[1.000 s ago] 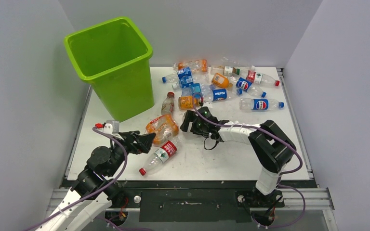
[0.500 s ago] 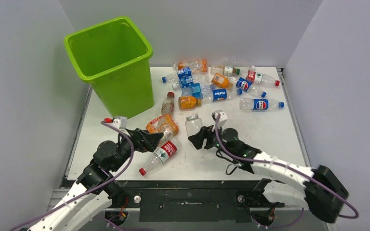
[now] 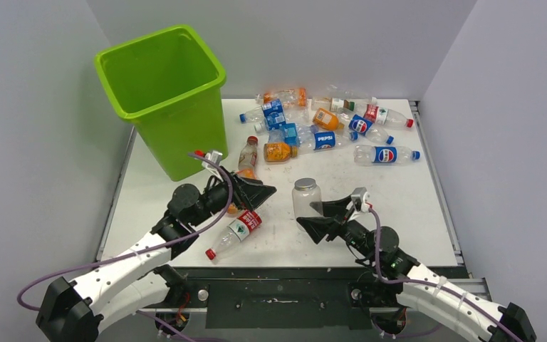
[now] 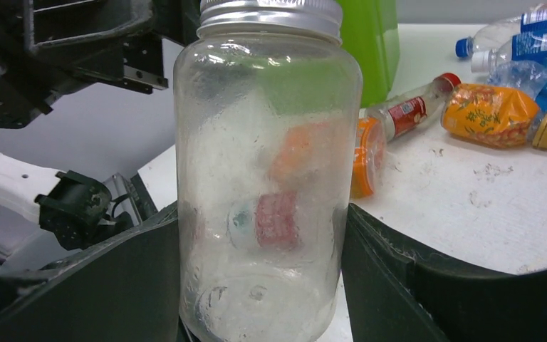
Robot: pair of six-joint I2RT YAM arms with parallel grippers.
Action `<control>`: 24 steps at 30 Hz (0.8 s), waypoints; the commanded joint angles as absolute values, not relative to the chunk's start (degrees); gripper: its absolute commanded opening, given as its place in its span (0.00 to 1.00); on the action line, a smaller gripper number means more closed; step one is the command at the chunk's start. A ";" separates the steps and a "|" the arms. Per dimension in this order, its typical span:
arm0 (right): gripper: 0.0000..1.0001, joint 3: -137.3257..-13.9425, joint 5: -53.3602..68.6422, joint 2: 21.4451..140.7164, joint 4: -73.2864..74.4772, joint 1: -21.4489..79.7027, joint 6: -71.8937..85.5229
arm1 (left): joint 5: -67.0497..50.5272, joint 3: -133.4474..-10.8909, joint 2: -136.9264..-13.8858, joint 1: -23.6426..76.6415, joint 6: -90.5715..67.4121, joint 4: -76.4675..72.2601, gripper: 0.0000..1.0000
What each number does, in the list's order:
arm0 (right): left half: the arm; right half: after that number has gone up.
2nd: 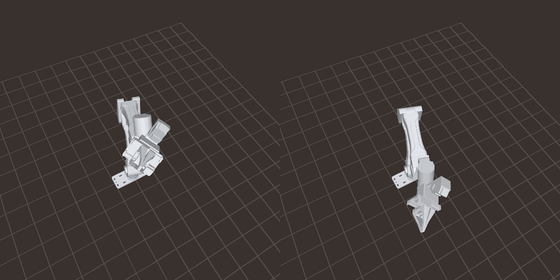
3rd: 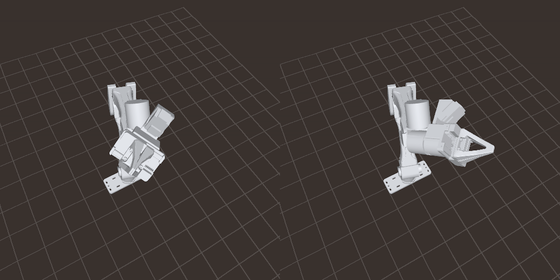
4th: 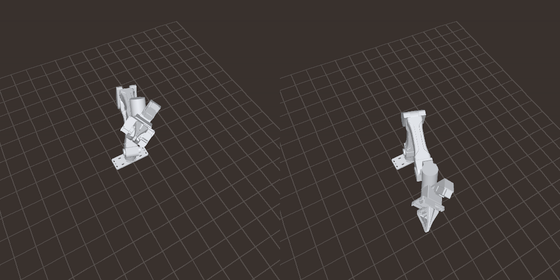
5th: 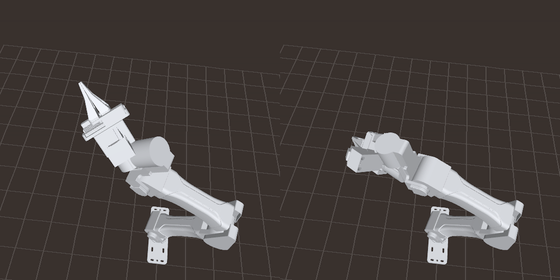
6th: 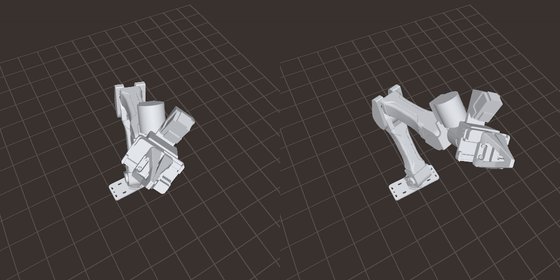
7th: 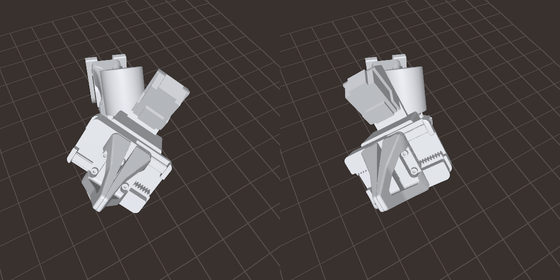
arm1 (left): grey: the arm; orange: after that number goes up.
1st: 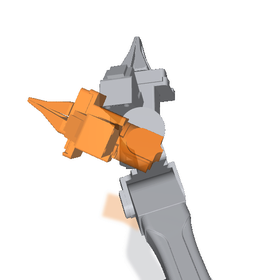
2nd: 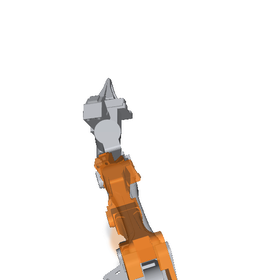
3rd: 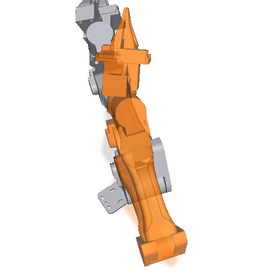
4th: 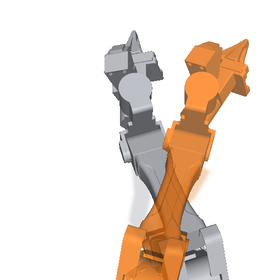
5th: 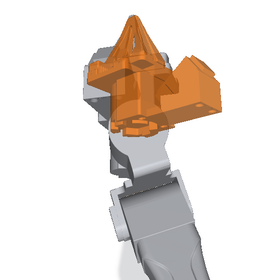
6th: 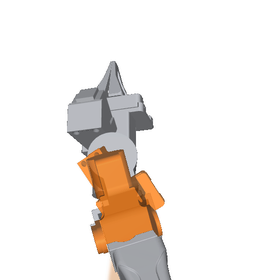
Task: Put the plastic bottles in the bin
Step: Pick up the plastic bottle at the center of the board.
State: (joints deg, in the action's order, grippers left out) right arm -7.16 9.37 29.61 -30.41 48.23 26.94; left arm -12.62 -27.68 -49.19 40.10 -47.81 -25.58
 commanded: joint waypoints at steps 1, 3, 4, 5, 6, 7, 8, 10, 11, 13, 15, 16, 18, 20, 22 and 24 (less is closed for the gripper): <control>0.39 -5.87 10.88 26.86 -39.38 48.97 26.99 | -17.48 -34.68 -53.11 41.02 -47.03 -33.75 0.96; 0.38 -4.71 11.23 27.08 -42.30 49.26 26.94 | -17.63 -37.05 -54.98 42.12 -45.48 -31.65 0.96; 0.37 -4.28 11.06 27.39 -43.77 49.49 26.64 | -17.35 -38.34 -55.92 42.83 -44.39 -30.35 0.96; 0.36 -4.01 10.85 27.81 -44.47 49.67 26.24 | -17.03 -39.60 -56.72 43.60 -43.41 -28.51 0.96; 0.36 -3.82 10.69 28.38 -45.02 49.88 25.75 | -16.57 -40.90 -57.51 44.46 -42.29 -26.93 0.96; 0.36 -3.78 10.52 28.92 -45.41 50.20 25.23 | -16.26 -41.94 -58.19 45.36 -41.31 -25.57 0.96; 0.36 -3.78 10.40 29.37 -45.70 50.48 24.68 | -15.68 -42.67 -58.65 46.25 -40.50 -24.84 0.96; 0.35 -3.92 9.80 30.11 -45.93 51.02 23.54 | -14.20 -43.74 -59.32 47.54 -39.15 -24.06 0.96; 0.35 -3.95 9.52 30.37 -46.01 51.18 23.17 | -13.70 -44.25 -59.59 47.95 -38.78 -23.69 0.96; 0.35 -4.17 9.32 30.85 -46.14 51.32 22.62 | -13.31 -45.18 -60.25 48.58 -38.15 -22.85 0.96; 0.35 -4.38 9.41 31.29 -46.10 51.47 22.32 | -13.02 -46.52 -61.11 48.99 -37.47 -20.84 0.96; 0.35 -4.47 9.47 31.59 -46.13 51.58 22.26 | -13.02 -47.24 -61.61 49.28 -37.04 -19.74 0.96; 0.35 -4.57 9.58 32.07 -46.09 51.75 21.96 | -12.77 -48.57 -62.95 49.97 -36.36 -17.72 0.97; 0.35 -4.57 9.43 32.27 -46.06 51.91 21.97 | -12.58 -49.52 -63.65 50.69 -35.58 -16.41 0.99; 0.35 -4.66 9.32 32.41 -46.05 52.07 21.97 | -12.21 -49.70 -64.26 51.48 -34.94 -16.38 1.00; 0.35 -4.81 9.32 32.30 -45.87 52.19 22.02 | -11.25 -49.67 -64.62 52.47 -34.15 -16.68 1.00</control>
State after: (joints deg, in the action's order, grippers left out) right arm -3.68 9.63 32.16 -41.41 51.53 23.03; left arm -13.13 -46.89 -64.07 50.85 -37.06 -17.21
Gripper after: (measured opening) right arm 0.659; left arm 0.995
